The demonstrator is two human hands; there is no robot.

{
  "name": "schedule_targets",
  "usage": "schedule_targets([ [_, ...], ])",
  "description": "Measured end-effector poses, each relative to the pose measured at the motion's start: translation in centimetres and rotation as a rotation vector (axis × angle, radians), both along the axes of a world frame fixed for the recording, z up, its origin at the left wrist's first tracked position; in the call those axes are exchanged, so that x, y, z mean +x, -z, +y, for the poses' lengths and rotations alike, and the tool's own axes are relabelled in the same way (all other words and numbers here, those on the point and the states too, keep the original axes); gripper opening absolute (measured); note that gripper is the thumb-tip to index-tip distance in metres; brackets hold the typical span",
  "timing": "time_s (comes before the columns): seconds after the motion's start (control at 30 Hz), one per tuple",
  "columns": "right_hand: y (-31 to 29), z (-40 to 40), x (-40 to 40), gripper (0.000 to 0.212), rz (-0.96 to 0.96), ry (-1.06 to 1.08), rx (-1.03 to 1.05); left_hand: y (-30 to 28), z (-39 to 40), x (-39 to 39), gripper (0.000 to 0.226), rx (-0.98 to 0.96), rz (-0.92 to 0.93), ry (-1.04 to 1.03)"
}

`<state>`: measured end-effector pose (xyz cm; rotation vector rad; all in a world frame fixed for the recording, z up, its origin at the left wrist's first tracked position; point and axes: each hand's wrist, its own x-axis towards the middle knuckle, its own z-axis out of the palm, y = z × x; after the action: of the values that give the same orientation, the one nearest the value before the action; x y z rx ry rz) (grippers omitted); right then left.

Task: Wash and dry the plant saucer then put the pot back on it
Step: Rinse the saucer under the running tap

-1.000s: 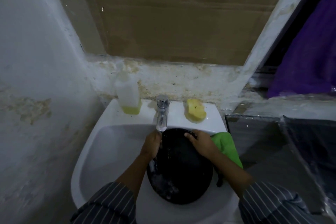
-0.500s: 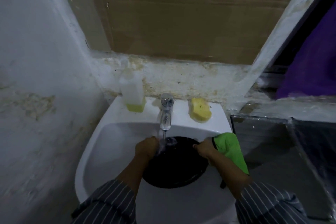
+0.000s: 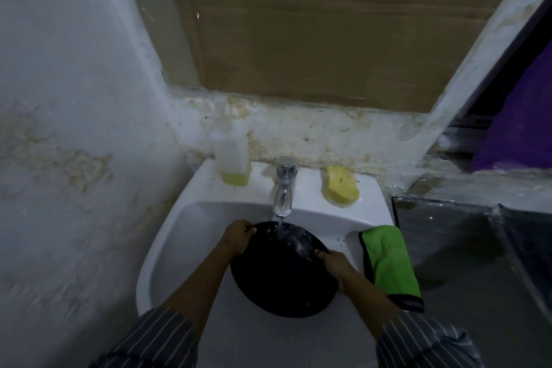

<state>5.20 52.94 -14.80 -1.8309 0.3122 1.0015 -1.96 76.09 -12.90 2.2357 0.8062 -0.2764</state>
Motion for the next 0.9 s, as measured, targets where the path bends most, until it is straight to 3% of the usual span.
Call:
schedule_targets([
  [0.2, -1.2, 1.6, -0.3, 0.018, -0.219, -0.28, -0.146, -0.8, 0.1, -2.6, 0.029, 0.029, -0.201, -0.083],
  [0.37, -1.7, 3.2, -0.6, 0.021, -0.313, -0.344, -0.217, -1.4, -0.2, -3.9, 0.027, 0.027, -0.331, -0.169],
  [0.43, -1.6, 3.6, -0.9, 0.027, -0.281, -0.313, -0.205, -1.7, -0.4, -4.5, 0.027, 0.035, -0.383, -0.186],
  [0.5, -1.7, 3.7, -1.4, 0.019, -0.196, -0.218, -0.14, -1.9, -0.8, -5.2, 0.026, 0.036, -0.439, -0.196],
  [0.6, -1.6, 3.5, -2.0, 0.047, 0.036, 0.004, 0.013, -2.0, -1.4, -6.3, 0.023, 0.014, -0.528, -0.217],
  [0.7, -1.7, 2.7, -2.9, 0.055, 0.187, 0.1, 0.105, -2.0, -2.0, -7.1, 0.019, 0.011, -0.609, -0.258],
  [0.9, -1.2, 1.3, -3.5, 0.037, 0.022, 0.169, 0.245, -1.0, -3.4, -8.2, 0.018, -0.004, -0.675, -0.317],
])
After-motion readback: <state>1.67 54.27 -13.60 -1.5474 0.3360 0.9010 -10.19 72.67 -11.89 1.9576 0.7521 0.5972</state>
